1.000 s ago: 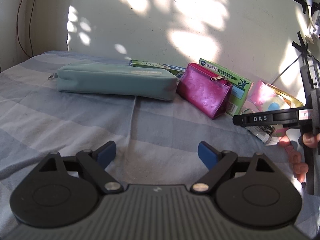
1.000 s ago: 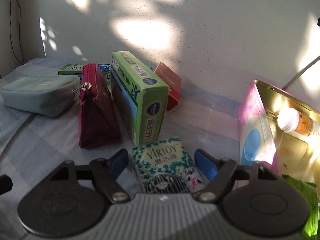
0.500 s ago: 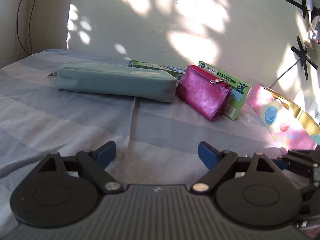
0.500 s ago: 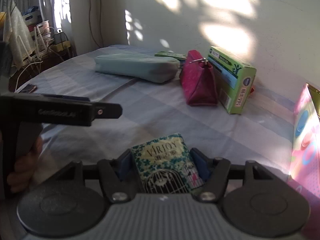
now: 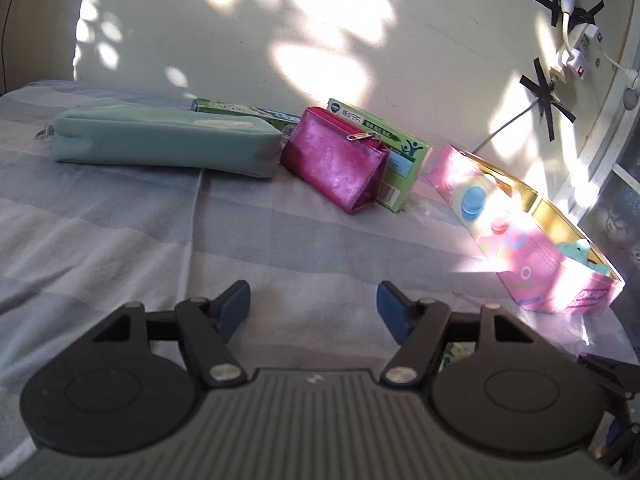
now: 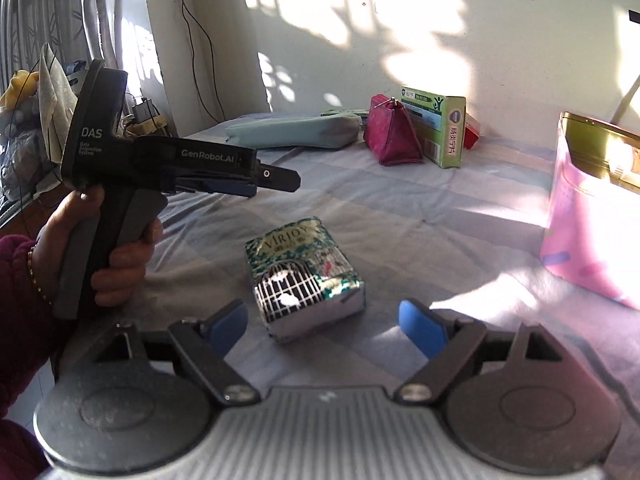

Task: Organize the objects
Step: 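Grasp the Virioy tissue pack with the left tool and lift, then place the tissue pack into the pink tin and open the left tool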

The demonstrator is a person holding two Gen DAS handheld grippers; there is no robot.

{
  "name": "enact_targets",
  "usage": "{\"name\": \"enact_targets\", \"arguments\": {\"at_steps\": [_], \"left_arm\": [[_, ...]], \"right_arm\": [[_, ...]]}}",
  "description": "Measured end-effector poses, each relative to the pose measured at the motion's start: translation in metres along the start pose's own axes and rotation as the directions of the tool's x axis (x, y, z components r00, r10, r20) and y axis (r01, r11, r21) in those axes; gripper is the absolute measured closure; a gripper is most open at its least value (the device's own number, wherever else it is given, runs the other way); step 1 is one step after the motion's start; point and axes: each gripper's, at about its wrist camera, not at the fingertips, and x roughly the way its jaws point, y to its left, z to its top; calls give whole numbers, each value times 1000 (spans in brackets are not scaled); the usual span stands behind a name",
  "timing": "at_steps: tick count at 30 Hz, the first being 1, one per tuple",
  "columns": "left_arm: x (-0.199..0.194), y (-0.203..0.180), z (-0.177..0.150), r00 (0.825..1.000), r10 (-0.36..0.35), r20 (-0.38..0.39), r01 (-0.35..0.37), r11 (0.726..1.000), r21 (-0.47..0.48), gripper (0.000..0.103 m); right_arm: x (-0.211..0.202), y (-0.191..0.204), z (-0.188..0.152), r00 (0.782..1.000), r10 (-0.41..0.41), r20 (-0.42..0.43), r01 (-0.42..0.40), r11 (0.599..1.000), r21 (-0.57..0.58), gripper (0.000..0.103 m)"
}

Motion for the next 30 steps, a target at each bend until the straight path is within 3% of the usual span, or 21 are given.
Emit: {"name": "enact_targets", "arguments": {"at_steps": [4, 6, 9, 12, 13, 15, 19, 23, 30], "left_arm": [[-18, -19, -11, 993, -113, -40, 114, 993, 29, 41], [-22, -31, -15, 989, -132, -67, 136, 988, 73, 46], [-13, -44, -25, 983, -133, -129, 149, 981, 125, 49], [-10, -47, -28, 970, -188, -154, 203, 975, 88, 55], [-10, -51, -28, 970, -184, -156, 200, 976, 89, 54], [-12, -63, -27, 972, -177, -154, 196, 973, 117, 55], [-21, -86, -11, 968, -229, -100, 242, 959, 147, 56], [-19, -119, 13, 952, -301, -54, 306, 933, 187, 56], [18, -183, 41, 948, -317, -22, 308, 899, 311, 56]], "right_arm": [[2, 11, -3, 1000, -20, 2, 20, 999, -48, 20], [5, 17, -4, 999, -39, 4, 40, 996, -78, 22], [7, 22, -5, 999, -44, 14, 45, 995, -92, 33], [5, 20, -6, 997, -63, 33, 65, 995, -70, 52], [3, 16, -6, 998, -55, 39, 57, 997, -50, 61], [0, 9, -7, 997, -62, 56, 62, 998, -9, 66], [-15, -1, -7, 987, -100, 128, 97, 995, 30, 67], [-35, -13, -2, 954, -204, 220, 201, 979, 36, 67], [-61, -64, 13, 877, -353, 327, 321, 935, 151, 67]]}}
